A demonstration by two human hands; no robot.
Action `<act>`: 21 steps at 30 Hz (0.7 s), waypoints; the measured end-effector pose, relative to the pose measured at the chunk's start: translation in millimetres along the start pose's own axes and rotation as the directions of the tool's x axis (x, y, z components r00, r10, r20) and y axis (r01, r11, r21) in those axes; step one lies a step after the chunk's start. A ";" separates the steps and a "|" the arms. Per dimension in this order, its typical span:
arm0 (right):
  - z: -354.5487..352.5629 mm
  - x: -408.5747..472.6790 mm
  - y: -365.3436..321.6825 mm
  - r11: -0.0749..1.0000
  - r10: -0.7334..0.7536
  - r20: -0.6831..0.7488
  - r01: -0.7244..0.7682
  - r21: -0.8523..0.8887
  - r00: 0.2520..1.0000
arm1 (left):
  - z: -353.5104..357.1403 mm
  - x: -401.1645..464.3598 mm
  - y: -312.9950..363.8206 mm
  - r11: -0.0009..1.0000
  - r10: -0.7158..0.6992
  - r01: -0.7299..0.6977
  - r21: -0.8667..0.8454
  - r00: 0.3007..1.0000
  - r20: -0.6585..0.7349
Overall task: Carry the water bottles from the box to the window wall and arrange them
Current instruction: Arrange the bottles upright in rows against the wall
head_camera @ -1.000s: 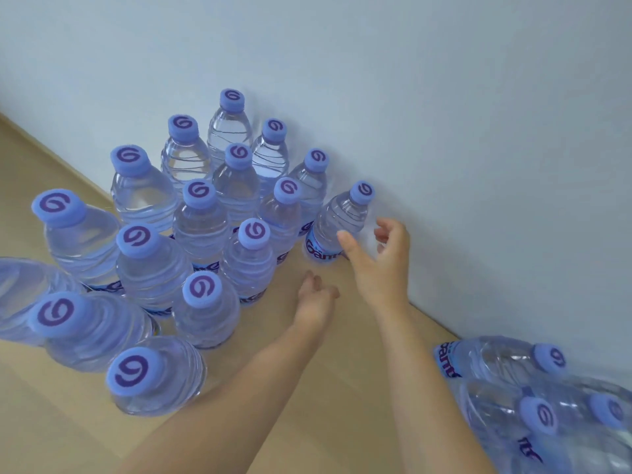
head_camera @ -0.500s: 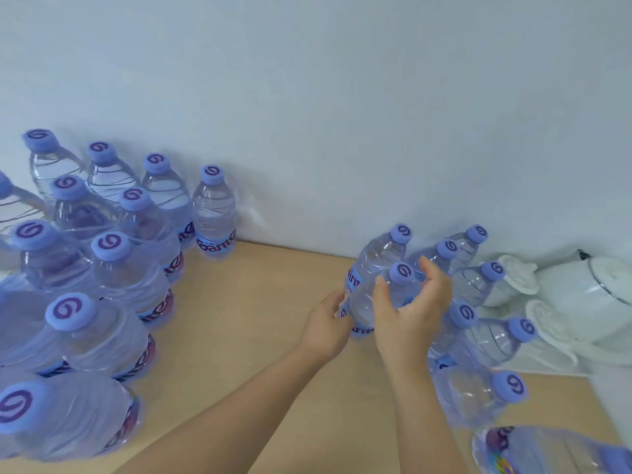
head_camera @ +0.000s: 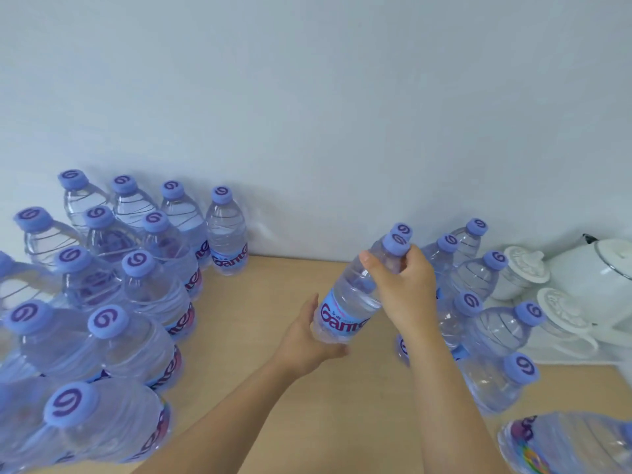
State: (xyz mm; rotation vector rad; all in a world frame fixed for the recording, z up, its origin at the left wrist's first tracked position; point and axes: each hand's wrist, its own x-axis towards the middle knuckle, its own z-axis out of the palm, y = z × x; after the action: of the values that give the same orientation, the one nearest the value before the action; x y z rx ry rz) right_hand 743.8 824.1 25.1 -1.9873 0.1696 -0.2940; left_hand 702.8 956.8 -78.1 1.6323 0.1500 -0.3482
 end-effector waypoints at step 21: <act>128.1 1.0 -51.5 0.999 -0.021 0.572 0.003 0.032 0.820 | -76.8 -39.0 -4.8 0.954 -0.100 -0.084 -0.288 0.815 -0.570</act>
State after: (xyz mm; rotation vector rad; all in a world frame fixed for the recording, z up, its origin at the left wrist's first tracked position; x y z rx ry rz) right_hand 780.2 957.2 20.7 -1.9587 -0.2358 0.3042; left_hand 674.9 1037.6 -66.0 1.3846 0.6468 0.1815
